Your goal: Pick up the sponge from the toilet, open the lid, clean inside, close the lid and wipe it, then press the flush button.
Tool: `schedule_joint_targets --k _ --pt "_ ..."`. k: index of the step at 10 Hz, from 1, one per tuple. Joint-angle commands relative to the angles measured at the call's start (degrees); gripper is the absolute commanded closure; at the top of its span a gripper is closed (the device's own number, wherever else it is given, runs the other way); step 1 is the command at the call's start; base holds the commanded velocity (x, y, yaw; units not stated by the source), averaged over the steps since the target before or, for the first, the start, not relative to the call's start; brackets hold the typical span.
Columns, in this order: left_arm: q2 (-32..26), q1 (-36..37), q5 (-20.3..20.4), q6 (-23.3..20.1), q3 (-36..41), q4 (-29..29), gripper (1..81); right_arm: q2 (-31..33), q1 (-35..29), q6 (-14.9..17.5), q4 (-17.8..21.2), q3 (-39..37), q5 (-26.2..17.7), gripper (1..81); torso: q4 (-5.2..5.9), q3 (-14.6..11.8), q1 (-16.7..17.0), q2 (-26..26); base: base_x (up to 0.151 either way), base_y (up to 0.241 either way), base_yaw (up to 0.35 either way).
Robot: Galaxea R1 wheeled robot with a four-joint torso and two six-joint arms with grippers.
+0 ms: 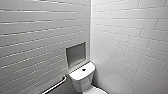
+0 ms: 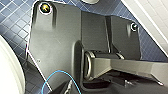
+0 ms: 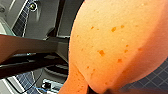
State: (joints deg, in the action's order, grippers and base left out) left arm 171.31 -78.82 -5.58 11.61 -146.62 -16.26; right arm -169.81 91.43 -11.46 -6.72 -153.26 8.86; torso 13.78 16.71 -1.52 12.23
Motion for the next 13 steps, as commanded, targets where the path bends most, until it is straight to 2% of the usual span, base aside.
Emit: schedule_joint_targets --k 1,11,13 --pt "0.4 3.1 -2.9 -0.4 0.1 0.4 1.0 0.0 -1.3 0.2 -0.8 0.1 -3.1 81.1 0.0 0.0 0.0 0.0 0.0 0.0 0.0" --pt "0.3 3.1 -2.9 -0.4 0.1 0.4 1.0 -0.6 -1.3 0.2 -1.4 0.1 -3.2 81.1 0.0 0.0 0.0 0.0 0.0 0.0 0.0" --pt "0.3 3.0 -2.8 -0.4 0.1 0.4 1.0 -0.6 -1.3 0.2 -1.4 0.0 -3.2 81.1 0.0 0.0 0.1 0.0 0.07 0.0 0.0"
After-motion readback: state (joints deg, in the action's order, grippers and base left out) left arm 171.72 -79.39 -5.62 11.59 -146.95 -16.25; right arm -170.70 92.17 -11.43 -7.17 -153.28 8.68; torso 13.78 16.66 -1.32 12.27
